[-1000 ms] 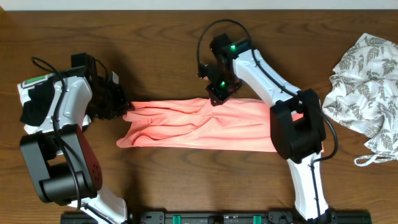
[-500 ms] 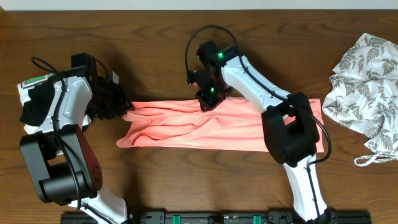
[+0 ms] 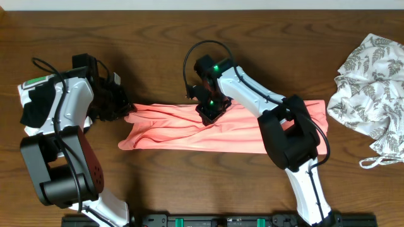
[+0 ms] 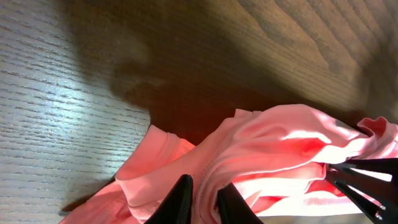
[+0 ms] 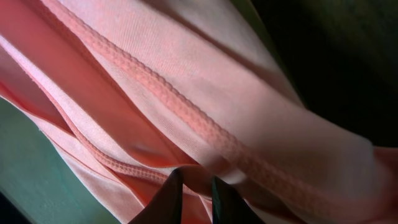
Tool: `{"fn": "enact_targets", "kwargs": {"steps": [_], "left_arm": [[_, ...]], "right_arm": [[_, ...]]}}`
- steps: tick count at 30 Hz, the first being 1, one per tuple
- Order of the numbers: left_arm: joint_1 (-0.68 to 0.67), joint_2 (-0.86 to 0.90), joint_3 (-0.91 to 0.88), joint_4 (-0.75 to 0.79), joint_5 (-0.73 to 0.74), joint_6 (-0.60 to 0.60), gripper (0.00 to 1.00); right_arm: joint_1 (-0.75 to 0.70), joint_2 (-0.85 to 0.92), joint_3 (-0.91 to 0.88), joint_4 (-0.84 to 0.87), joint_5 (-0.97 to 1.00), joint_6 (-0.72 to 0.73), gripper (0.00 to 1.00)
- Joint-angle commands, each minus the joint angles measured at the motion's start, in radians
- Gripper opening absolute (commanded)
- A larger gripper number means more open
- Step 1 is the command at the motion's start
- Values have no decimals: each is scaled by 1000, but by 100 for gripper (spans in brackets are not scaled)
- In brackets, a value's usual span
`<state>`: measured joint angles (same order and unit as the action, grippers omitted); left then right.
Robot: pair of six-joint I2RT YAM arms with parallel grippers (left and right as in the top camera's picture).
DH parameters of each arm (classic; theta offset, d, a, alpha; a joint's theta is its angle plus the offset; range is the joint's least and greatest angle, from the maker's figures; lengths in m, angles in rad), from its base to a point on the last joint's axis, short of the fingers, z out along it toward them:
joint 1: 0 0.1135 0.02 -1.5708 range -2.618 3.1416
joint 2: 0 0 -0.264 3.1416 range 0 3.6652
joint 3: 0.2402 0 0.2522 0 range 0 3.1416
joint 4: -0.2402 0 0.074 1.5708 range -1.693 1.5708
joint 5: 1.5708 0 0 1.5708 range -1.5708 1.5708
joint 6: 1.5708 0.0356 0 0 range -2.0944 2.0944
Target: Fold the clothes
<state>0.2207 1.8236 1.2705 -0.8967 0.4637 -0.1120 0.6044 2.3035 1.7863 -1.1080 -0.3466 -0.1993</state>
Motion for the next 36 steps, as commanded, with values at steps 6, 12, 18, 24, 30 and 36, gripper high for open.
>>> {"fn": "enact_targets", "kwargs": {"steps": [6, 12, 18, 24, 30, 36], "left_arm": [[5, -11, 9, -3, -13, -5, 15], [5, -11, 9, -3, -13, -5, 15], [5, -11, 9, -3, -13, -5, 15], [5, -11, 9, -4, -13, -5, 15], [5, -11, 9, -19, -13, -5, 15], [5, -11, 9, -57, -13, -5, 16]], "right_arm": [[-16, -47, 68, -17, 7, 7, 16], [-34, -143, 87, -11, 10, 5, 17], [-80, -152, 70, 14, 82, 113, 17], [-121, -131, 23, 17, 89, 152, 16], [-154, -130, -56, 35, 89, 161, 16], [-154, -130, -148, 77, 88, 162, 16]]}}
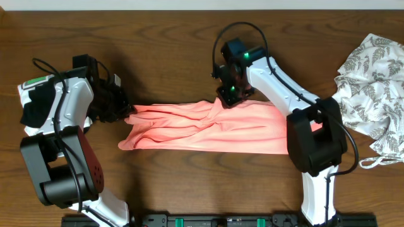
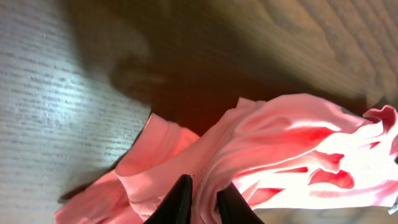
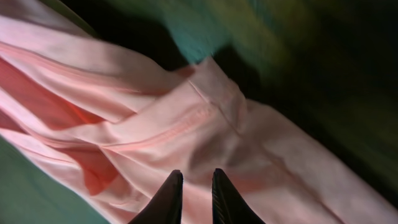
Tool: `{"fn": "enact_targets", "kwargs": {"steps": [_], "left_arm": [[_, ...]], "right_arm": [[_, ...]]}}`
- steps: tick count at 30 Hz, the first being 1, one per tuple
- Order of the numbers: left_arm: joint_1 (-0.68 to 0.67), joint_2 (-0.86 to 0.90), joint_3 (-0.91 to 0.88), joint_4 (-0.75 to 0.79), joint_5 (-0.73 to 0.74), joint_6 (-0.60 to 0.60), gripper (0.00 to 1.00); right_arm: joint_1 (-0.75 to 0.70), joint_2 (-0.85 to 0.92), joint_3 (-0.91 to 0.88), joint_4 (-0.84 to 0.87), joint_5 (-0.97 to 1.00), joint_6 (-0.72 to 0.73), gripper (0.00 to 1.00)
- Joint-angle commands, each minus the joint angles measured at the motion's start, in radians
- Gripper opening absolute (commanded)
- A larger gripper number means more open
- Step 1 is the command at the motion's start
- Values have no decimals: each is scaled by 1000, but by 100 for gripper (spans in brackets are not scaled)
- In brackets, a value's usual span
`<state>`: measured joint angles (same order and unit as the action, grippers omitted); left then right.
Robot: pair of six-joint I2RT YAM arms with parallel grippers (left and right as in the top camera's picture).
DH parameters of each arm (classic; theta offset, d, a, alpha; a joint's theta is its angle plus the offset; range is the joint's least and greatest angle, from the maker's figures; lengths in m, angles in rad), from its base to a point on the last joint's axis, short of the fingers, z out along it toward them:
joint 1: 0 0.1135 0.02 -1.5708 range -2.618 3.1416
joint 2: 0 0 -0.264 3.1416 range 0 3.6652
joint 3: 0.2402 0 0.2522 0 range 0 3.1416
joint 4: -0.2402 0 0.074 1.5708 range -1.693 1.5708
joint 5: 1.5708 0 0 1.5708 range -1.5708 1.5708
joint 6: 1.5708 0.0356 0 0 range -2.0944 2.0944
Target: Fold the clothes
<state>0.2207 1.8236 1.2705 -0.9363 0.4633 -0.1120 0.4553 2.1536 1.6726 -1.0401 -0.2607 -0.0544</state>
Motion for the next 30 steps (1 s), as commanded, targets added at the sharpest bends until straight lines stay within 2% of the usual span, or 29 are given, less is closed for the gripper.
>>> {"fn": "enact_targets", "kwargs": {"steps": [1, 6, 10, 16, 17, 19, 20, 22, 30], "left_arm": [[5, -11, 9, -24, -12, -5, 22], [5, -11, 9, -62, -13, -5, 44], [5, -11, 9, -76, -13, -5, 50], [5, -11, 9, -76, -15, -5, 50], [5, -11, 9, -76, -28, -5, 47], [5, -11, 9, -77, -95, -8, 27], [5, -12, 9, -76, -150, -28, 24], [5, -14, 10, -72, -197, -29, 24], [5, -103, 11, -2, -185, -33, 24]], "right_arm": [[-5, 19, -43, 12, 3, 17, 16], [-10, 19, -77, 23, 3, 16, 16], [-10, 19, -83, 28, 3, 16, 16], [-10, 19, -83, 29, 3, 16, 16], [-10, 19, -83, 29, 3, 16, 16], [-10, 19, -83, 31, 3, 16, 17], [-10, 19, -83, 32, 3, 16, 17], [-11, 19, -83, 35, 3, 16, 17], [-11, 19, -84, 44, 3, 16, 17]]}}
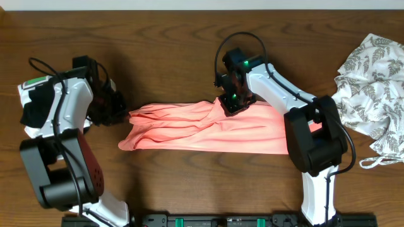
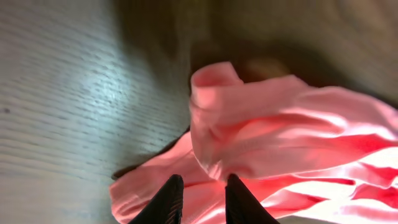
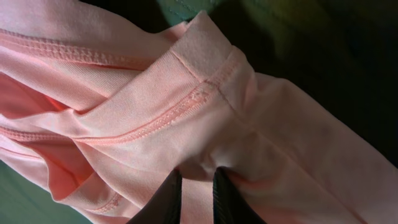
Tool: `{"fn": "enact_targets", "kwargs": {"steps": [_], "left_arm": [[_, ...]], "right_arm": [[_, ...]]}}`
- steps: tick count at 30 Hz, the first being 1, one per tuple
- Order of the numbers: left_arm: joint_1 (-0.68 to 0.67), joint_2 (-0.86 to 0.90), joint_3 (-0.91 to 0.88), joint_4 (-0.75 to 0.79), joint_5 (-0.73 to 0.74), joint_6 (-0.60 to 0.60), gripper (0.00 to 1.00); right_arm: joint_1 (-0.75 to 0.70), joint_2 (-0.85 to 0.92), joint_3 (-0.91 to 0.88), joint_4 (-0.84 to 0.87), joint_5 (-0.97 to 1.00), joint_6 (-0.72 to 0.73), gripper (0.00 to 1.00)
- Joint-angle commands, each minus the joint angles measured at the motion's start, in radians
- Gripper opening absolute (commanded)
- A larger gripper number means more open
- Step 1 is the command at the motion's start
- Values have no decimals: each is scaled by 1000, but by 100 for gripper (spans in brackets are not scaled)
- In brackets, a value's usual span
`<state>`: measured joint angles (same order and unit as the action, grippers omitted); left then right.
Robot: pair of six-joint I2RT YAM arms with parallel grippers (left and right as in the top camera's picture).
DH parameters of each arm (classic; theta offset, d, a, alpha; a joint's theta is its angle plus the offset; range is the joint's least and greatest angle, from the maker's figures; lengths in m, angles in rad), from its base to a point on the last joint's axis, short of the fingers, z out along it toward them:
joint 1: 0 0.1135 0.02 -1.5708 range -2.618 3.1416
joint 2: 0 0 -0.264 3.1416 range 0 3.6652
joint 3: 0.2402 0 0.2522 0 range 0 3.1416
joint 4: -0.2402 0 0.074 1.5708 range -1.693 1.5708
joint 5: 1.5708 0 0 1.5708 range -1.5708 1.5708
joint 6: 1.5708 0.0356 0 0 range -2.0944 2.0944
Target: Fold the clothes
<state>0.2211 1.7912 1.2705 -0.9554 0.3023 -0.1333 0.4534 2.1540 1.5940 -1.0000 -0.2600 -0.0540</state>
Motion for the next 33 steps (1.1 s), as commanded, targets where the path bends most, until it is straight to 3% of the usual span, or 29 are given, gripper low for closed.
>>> {"fn": "enact_targets", "kwargs": {"steps": [1, 4, 8, 12, 23, 28, 33], "left_arm": [[5, -89, 11, 33, -17, -21, 24], [4, -140, 11, 105, 18, -86, 24], [-16, -145, 10, 205, 97, -142, 11], [-58, -105, 8, 251, 106, -161, 11], [-121, 69, 1, 148, 103, -153, 11], [-120, 87, -16, 76, -33, -152, 11], [-120, 87, -39, 51, -79, -153, 12]], "right_arm": [[-9, 19, -5, 5, 2, 16, 17], [-9, 19, -5, 8, 2, 16, 17], [-9, 19, -5, 10, 2, 16, 17], [-9, 19, -5, 6, 2, 16, 17], [-9, 19, -5, -3, 2, 16, 17], [-9, 19, -5, -4, 2, 16, 17], [-9, 19, -5, -6, 2, 16, 18]]}}
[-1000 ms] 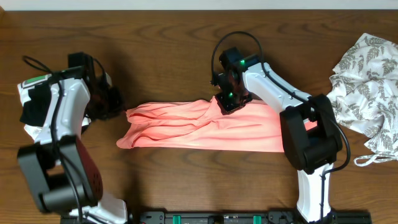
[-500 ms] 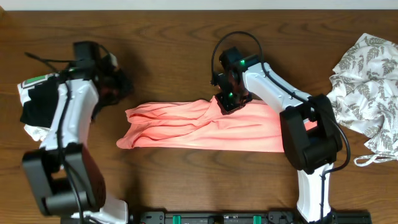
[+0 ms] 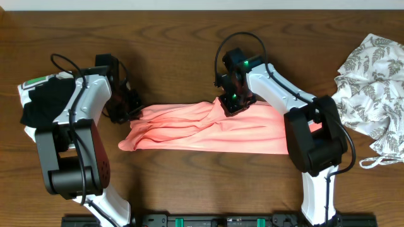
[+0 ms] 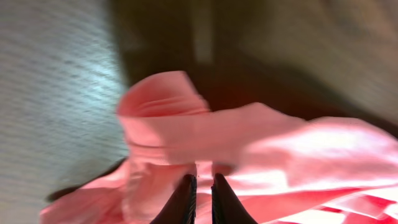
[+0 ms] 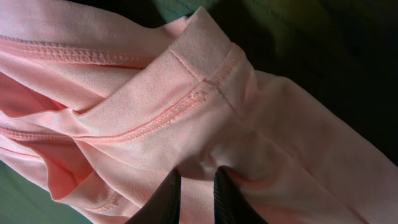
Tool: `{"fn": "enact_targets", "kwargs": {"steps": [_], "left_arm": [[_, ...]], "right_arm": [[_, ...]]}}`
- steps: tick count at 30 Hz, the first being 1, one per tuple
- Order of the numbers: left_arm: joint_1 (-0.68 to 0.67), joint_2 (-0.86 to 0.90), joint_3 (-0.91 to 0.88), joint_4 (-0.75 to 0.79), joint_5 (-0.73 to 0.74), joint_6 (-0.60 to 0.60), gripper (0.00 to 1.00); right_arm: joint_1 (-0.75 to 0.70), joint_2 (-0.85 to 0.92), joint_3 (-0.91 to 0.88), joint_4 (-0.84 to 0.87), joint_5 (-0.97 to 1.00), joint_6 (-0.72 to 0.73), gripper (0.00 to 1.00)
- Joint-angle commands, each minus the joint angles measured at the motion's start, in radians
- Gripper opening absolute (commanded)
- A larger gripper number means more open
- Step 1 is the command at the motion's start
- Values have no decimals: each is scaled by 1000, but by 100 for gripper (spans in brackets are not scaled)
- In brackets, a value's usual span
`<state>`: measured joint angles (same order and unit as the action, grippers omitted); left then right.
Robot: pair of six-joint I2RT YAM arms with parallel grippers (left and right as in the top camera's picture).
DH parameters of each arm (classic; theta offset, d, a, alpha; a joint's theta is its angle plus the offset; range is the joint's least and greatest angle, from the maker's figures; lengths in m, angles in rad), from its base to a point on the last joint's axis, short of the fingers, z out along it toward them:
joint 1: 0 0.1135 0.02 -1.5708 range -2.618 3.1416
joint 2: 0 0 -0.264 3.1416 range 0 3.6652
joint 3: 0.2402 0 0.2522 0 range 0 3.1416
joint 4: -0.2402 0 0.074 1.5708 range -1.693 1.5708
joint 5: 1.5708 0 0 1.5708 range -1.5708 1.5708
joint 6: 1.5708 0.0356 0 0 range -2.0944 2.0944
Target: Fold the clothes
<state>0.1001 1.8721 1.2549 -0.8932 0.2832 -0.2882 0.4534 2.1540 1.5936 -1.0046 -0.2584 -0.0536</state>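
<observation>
A pink garment (image 3: 202, 129) lies stretched in a long crumpled band across the middle of the wooden table (image 3: 189, 38). My left gripper (image 3: 130, 113) is at the band's left end and shut on a fold of the pink cloth (image 4: 280, 155), which bunches round its fingertips (image 4: 202, 177). My right gripper (image 3: 232, 104) sits on the upper edge near the middle. It is shut on a pinch of cloth beside a stitched hem (image 5: 124, 93), with the fabric puckered between its tips (image 5: 196, 174).
A white garment with a grey leaf print (image 3: 372, 82) lies heaped at the right edge of the table, with a strap trailing at its lower end. A black rail (image 3: 227, 221) runs along the front edge between the two arm bases.
My left gripper was open, just off the garment's left end. It now stands a little further right and is shut on that end. The right gripper and its hold are unchanged.
First my left gripper held the garment's left end and my right pinched its middle. Then the right gripper stood further right and back, with the cloth drawn into a peak there. The left was then open off the cloth, and now grips it again.
</observation>
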Motion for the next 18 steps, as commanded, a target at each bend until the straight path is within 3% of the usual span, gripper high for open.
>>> {"fn": "enact_targets", "kwargs": {"steps": [1, 11, 18], "left_arm": [[1, 6, -29, -11, -60, 2, 12], [1, 6, -147, 100, -70, 2, 17], [2, 6, -156, 106, -202, 2, 16]], "right_arm": [[-9, 19, -5, -2, 0, 16, 18], [-9, 19, -5, -13, 0, 16, 18], [-9, 19, -5, -13, 0, 16, 18]]}}
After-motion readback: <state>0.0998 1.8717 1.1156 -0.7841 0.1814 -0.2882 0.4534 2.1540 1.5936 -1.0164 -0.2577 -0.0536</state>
